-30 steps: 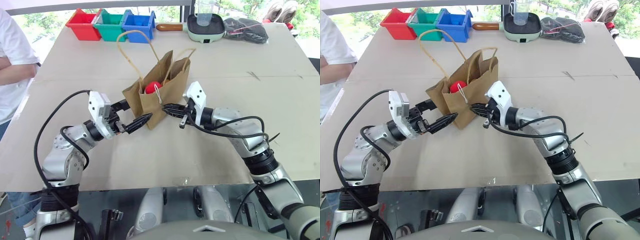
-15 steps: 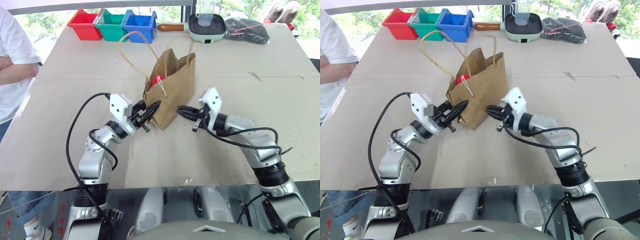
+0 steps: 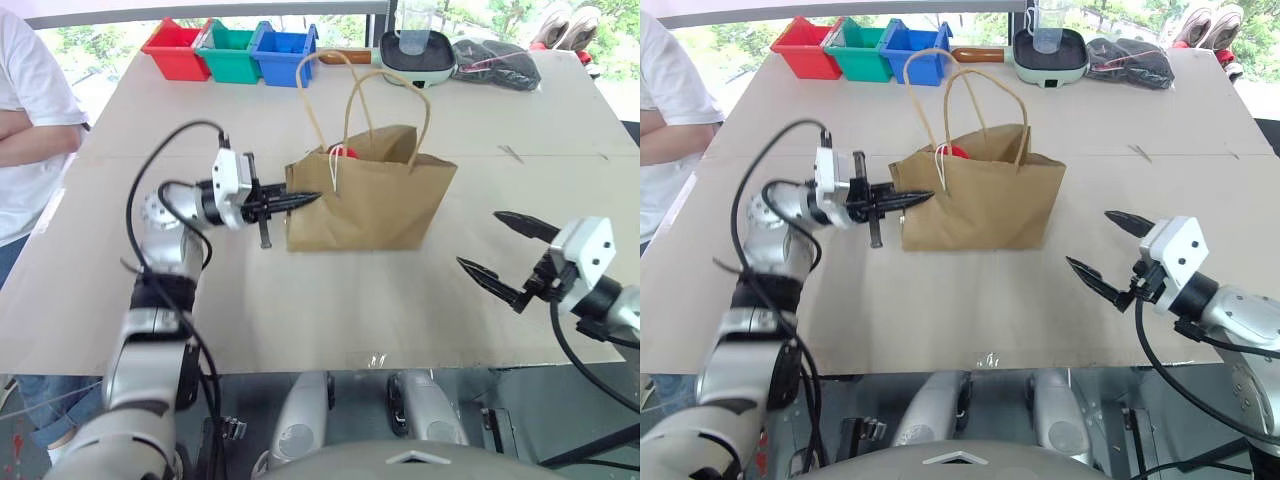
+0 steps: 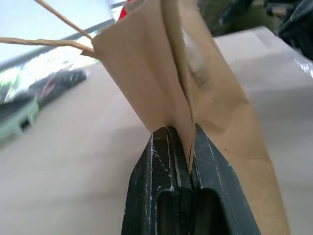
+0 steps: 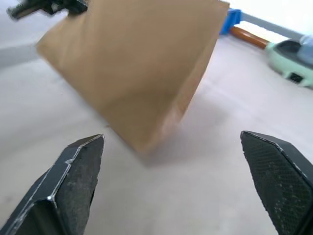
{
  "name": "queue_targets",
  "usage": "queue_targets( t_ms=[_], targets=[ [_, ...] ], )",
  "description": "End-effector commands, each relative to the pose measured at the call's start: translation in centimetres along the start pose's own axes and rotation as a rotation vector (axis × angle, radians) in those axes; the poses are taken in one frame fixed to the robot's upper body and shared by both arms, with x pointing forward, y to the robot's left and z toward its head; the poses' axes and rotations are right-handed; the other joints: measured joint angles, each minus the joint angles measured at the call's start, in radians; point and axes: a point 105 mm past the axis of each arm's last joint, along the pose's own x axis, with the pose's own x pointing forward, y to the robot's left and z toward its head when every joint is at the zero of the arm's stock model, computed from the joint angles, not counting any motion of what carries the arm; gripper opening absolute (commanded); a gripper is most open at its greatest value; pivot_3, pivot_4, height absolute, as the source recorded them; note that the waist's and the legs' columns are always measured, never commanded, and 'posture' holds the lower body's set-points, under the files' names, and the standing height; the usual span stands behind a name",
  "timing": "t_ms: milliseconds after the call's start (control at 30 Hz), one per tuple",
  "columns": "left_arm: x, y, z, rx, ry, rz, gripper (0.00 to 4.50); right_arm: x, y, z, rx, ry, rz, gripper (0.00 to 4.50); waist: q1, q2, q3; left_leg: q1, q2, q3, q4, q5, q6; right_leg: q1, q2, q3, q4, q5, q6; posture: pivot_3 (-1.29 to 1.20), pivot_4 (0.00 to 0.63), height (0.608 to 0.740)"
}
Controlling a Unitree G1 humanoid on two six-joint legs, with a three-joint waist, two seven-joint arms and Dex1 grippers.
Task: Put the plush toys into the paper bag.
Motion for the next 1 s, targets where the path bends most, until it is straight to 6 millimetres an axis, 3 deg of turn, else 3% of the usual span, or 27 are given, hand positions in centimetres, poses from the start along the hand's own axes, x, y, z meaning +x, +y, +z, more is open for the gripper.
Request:
queue_targets(
  t_ms=[33, 67, 100, 167, 267, 400, 467, 567, 800, 933, 1000],
  targets=[
    [0.1, -0.1, -1.4, 0.071, 0.081, -0.067, 0.00, -0.1, 0.4, 1.1, -0.074, -0.021, -0.024, 4.45, -0.004, 0.000, 0.000, 0.000, 0.000, 0.000, 0.000, 0.000, 0.000, 0.000, 0.000, 0.000, 0.000, 0.000, 0.000, 0.00, 0.150, 0.740],
    [0.0, 0.2, -1.8, 0.056, 0.102, -0.068, 0.00, 0.1, 0.5, 0.9, -0.075, -0.019, -0.032, 4.45, -0.005, 0.000, 0.000, 0.000, 0.000, 0.000, 0.000, 0.000, 0.000, -0.001, 0.000, 0.000, 0.000, 0.000, 0.000, 0.00, 0.150, 0.740],
    [-0.2, 0.4, -2.0, 0.051, 0.112, -0.058, 0.55, 0.2, 0.6, 0.7, -0.074, -0.018, -0.033, 4.50, -0.004, 0.000, 0.000, -0.001, 0.000, -0.001, -0.001, 0.000, 0.000, -0.001, 0.000, -0.001, 0.000, 0.000, 0.000, 0.00, 0.150, 0.740],
    [-0.4, 0.8, -2.0, 0.027, 0.094, -0.024, 0.86, 0.2, 0.5, 0.5, -0.074, -0.017, -0.036, 4.50, -0.003, 0.000, 0.000, -0.001, 0.000, -0.002, -0.001, 0.000, 0.000, -0.001, 0.000, -0.002, 0.000, 0.000, 0.000, 0.00, 0.150, 0.740],
    [-1.1, 0.8, -2.0, -0.036, 0.064, 0.014, 2.22, -0.1, 0.1, 0.3, -0.064, -0.024, -0.044, 4.50, -0.003, -0.001, 0.000, -0.001, 0.000, -0.001, -0.001, 0.000, 0.000, -0.001, 0.000, -0.001, 0.001, 0.000, 0.000, 0.00, 0.150, 0.740],
    [-3.8, 0.6, -1.4, -0.186, -0.005, 0.119, 4.33, -0.9, -0.2, -0.3, -0.049, -0.010, -0.003, 4.50, -0.012, 0.000, 0.000, -0.001, 0.000, -0.002, -0.001, 0.000, 0.000, -0.001, 0.000, -0.001, 0.001, 0.000, 0.000, 0.00, 0.150, 0.740],
    [-6.2, -0.9, -0.8, -0.321, -0.001, 0.207, 4.42, -1.7, -0.5, -0.6, -0.027, 0.006, 0.042, 4.50, -0.024, 0.000, 0.000, -0.001, 0.001, -0.002, -0.001, 0.000, 0.000, -0.001, 0.000, -0.001, 0.002, 0.000, 0.000, 0.00, 0.150, 0.740],
    [-7.6, -3.5, 0.0, -0.413, 0.062, 0.266, 4.42, -2.7, -0.9, -1.0, -0.018, 0.030, 0.078, 4.50, -0.034, 0.001, 0.000, 0.001, 0.005, -0.004, -0.002, 0.000, 0.000, -0.001, -0.001, 0.001, 0.001, 0.000, 0.000, 0.00, 0.150, 0.740],
    [-11.0, -11.0, 1.8, -0.601, 0.177, 0.529, 4.42, -6.2, -3.5, -2.5, -0.025, 0.154, 0.015, 4.50, 0.001, 0.001, 0.000, 0.002, 0.006, -0.005, -0.002, 0.000, 0.000, 0.001, -0.009, 0.000, 0.000, 0.000, 0.000, 0.00, 0.150, 0.740],
    [-12.0, -12.8, 1.3, -0.593, 0.293, 0.644, 4.42, -7.1, -4.2, -3.5, -0.012, 0.194, -0.015, 4.50, 0.019, 0.001, 0.000, 0.006, 0.005, -0.003, -0.001, 0.000, 0.000, 0.006, -0.007, 0.000, 0.000, -0.002, -0.003, 0.00, 0.150, 0.740],
    [-12.0, -13.5, 0.9, -0.611, 0.323, 0.645, 4.42, -6.8, -4.4, -3.5, -0.013, 0.189, -0.014, 4.50, 0.019, 0.002, 0.000, 0.016, 0.005, 0.000, -0.002, 0.000, 0.000, 0.017, -0.006, 0.001, -0.005, -0.003, -0.004, 0.00, 0.150, 0.740]
  ],
)
